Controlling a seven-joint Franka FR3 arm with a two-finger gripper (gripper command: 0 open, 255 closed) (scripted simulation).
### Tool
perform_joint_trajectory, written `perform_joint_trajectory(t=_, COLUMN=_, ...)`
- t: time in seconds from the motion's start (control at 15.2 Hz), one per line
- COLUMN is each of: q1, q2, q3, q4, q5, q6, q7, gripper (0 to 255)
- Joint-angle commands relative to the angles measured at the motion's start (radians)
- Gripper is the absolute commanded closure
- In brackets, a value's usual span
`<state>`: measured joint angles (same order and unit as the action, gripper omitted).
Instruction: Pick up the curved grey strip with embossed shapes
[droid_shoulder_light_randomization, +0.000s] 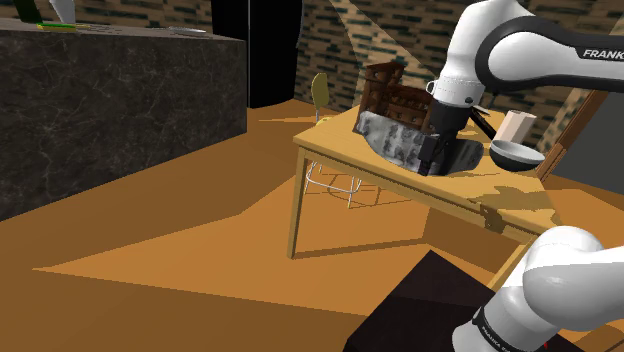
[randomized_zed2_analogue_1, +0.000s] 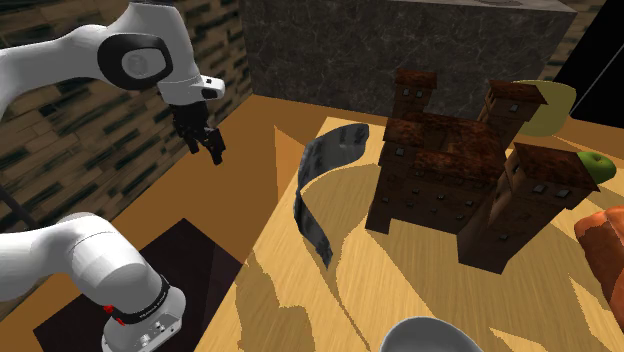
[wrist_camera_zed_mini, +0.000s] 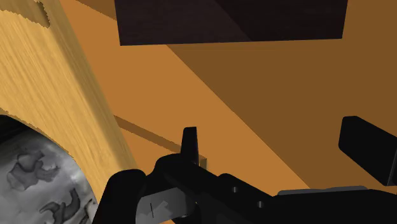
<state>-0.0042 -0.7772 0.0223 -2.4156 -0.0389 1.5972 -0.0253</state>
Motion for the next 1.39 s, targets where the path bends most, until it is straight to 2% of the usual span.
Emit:
perform_joint_trajectory(t=0.0, q1=0.0, q2=0.0, q3=0.0, q4=0.0, q5=0.0, q6=0.0, q7=0.0, gripper=0)
perform_joint_trajectory(t=0.4, q1=-0.021, q2=0.113, q3=-0.127, q4=0.084, q5=-0.085, q6=0.069, q7=-0.194, gripper=0)
perform_joint_trajectory(t=0.73, q1=-0.024, q2=0.236, q3=-0.226, q4=0.191, q5=-0.121, q6=0.123, q7=-0.352, gripper=0)
perform_joint_trajectory(t=1.06, q1=-0.017, q2=0.382, q3=-0.318, q4=0.332, q5=-0.118, q6=0.165, q7=-0.514, gripper=0)
perform_joint_trajectory(t=1.32, q1=-0.012, q2=0.515, q3=-0.387, q4=0.47, q5=-0.084, q6=0.183, q7=-0.65, gripper=0)
